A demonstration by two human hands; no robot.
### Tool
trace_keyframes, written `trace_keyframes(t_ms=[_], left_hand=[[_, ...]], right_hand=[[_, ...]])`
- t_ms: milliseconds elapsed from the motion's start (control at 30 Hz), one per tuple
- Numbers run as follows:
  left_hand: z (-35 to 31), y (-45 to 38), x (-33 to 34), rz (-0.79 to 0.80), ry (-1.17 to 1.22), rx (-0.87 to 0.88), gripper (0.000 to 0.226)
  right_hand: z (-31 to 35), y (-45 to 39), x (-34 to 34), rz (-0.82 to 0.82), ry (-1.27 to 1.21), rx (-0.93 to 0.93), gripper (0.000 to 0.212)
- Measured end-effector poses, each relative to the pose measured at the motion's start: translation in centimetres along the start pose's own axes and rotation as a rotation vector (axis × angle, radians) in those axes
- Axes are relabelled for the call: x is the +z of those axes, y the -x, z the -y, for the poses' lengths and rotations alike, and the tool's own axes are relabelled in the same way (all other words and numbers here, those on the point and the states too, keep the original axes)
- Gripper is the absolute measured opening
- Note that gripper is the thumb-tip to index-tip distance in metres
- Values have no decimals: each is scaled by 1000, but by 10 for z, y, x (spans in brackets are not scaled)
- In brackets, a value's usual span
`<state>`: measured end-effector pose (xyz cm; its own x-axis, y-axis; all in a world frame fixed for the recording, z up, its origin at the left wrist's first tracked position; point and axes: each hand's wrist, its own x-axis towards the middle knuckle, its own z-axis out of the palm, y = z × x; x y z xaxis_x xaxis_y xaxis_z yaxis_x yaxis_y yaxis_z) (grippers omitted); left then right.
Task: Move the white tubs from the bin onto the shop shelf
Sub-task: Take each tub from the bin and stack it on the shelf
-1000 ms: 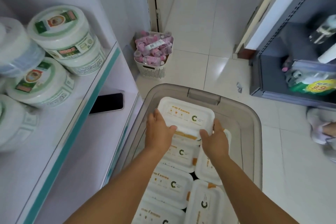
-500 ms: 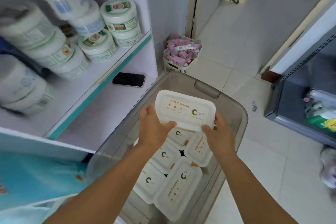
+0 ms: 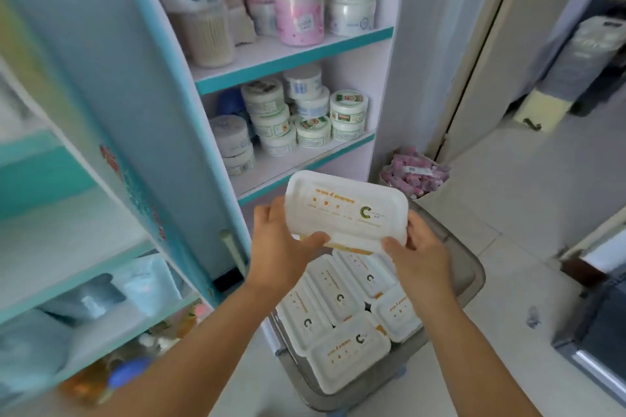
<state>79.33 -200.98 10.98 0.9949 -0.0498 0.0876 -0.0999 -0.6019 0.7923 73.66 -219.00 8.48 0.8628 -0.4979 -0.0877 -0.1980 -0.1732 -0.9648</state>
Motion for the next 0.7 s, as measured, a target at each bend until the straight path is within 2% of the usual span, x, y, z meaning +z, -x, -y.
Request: trace_keyframes(t_ms=[233,400,700], left_hand=[[-12,26,-105,-218,-30,42,59],[-12,46,-180,-369,-53,59,57],[1,83,-298,-577,-66,114,72]], right_hand=[[83,39,42,139,-92,-212,53],[134,70,81,196,-126,-331,50],[213,138,146,308,-221,-520,53]])
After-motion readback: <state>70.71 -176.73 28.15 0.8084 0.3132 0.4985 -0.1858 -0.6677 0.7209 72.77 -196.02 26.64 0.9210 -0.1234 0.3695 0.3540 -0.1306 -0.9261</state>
